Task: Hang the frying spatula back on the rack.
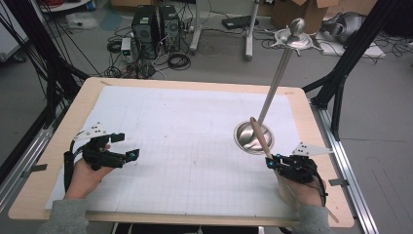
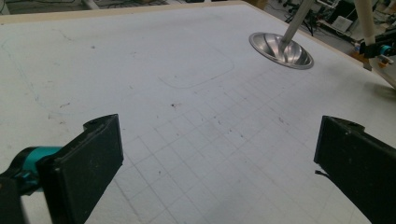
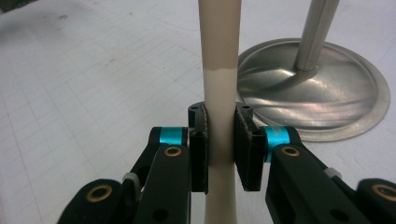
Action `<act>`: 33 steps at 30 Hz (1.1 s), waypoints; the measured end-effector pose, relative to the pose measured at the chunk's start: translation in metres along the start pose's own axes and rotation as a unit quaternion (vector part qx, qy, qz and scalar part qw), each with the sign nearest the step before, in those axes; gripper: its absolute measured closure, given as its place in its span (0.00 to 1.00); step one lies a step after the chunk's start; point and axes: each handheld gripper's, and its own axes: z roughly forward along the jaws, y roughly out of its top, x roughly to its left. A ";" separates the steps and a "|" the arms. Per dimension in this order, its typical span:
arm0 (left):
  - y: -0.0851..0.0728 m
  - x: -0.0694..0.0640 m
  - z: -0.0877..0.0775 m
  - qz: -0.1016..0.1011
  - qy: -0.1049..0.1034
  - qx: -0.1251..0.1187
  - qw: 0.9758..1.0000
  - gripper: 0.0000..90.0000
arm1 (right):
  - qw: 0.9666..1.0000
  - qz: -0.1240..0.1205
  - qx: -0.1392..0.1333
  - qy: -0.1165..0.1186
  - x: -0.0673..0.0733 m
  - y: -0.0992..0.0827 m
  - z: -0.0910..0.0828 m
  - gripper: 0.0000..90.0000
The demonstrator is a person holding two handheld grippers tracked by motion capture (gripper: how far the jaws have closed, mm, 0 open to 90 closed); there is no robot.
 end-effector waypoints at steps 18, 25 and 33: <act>-0.001 -0.003 0.002 0.005 -0.006 -0.003 1.000 0.02 | 1.000 -0.017 -0.004 0.017 -0.010 0.019 -0.034 0.87; 0.000 -0.005 -0.001 0.015 -0.003 -0.014 1.000 0.02 | 0.999 -0.021 -0.012 0.021 -0.012 0.032 -0.045 0.87; 0.002 -0.004 -0.005 0.014 0.000 -0.024 1.000 0.02 | 0.999 -0.019 -0.034 0.026 -0.018 0.042 -0.059 0.87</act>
